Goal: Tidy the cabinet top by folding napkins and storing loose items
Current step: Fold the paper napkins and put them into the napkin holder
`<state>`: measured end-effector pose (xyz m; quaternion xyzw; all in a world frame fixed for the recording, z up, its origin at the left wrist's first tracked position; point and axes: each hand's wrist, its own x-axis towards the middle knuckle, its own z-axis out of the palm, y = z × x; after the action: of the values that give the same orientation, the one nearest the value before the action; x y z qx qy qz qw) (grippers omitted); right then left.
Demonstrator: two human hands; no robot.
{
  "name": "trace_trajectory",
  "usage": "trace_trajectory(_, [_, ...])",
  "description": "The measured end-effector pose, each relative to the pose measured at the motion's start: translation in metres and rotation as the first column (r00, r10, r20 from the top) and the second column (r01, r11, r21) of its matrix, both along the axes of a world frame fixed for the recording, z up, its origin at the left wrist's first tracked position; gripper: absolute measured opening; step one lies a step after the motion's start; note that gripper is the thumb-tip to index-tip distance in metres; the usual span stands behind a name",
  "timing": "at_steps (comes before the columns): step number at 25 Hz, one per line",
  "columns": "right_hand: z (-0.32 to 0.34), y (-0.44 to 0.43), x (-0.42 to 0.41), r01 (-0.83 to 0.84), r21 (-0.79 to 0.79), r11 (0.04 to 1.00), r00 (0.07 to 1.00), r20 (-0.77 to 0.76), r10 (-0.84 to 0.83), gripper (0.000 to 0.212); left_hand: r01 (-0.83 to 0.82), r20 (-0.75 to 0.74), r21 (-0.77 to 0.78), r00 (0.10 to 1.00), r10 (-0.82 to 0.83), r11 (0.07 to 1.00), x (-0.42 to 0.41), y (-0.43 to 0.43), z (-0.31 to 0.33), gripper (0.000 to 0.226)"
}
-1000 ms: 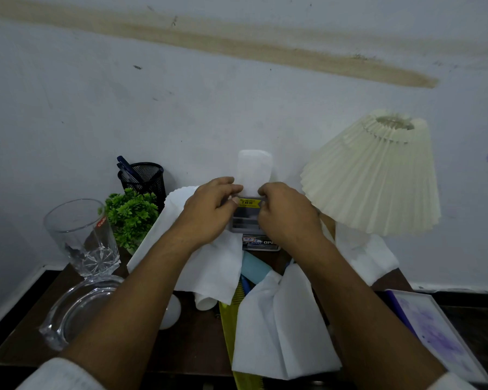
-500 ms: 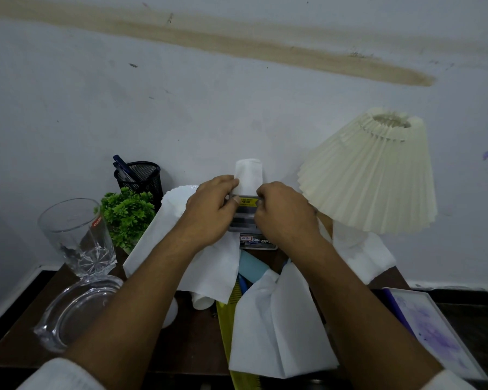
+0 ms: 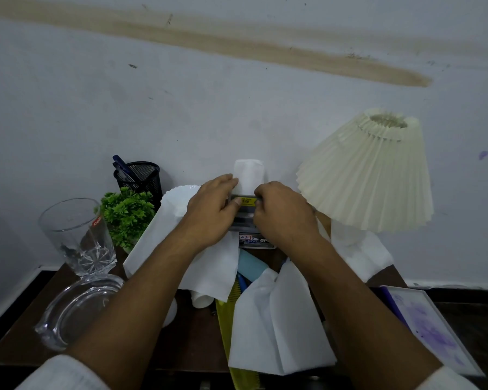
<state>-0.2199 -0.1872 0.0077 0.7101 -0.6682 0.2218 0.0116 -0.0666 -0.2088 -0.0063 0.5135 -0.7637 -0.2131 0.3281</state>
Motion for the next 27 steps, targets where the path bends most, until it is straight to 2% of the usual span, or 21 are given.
trace_trajectory(2, [0.003, 0.003, 0.000, -0.020, 0.017, 1.000, 1.000, -0.004, 0.020, 0.027, -0.019, -0.040, -0.001, 0.999, 0.019, 1.000, 0.004, 0.003, 0.006, 0.051])
trace_trajectory(6, [0.015, 0.019, 0.001, -0.052, 0.020, 0.998, 0.999, 0.012, 0.052, 0.032, -0.061, -0.024, 0.000, 0.998, 0.061, 0.998, 0.015, 0.023, 0.021, 0.046])
trace_trajectory(10, [0.023, 0.047, 0.009, -0.081, 0.021, 0.996, 0.996, 0.041, 0.081, 0.026, -0.102, -0.168, 0.029, 0.980, 0.106, 0.994, 0.036, 0.061, 0.036, 0.039])
trace_trajectory(15, [0.013, 0.065, 0.015, -0.110, 0.169, 0.979, 0.988, 0.130, 0.089, 0.019, -0.136, -0.344, 0.139, 0.922, 0.176, 0.981, 0.056, 0.105, 0.036, 0.031])
trace_trajectory(20, [-0.004, 0.073, 0.020, -0.151, 0.276, 0.949, 0.979, 0.171, 0.106, 0.034, -0.159, -0.407, 0.226, 0.881, 0.241, 0.961, 0.075, 0.121, 0.023, 0.025])
trace_trajectory(27, [-0.010, 0.067, 0.032, -0.168, 0.372, 0.913, 0.979, 0.172, 0.111, 0.030, -0.196, -0.534, 0.222, 0.795, 0.288, 0.955, 0.095, 0.115, 0.025, 0.025])
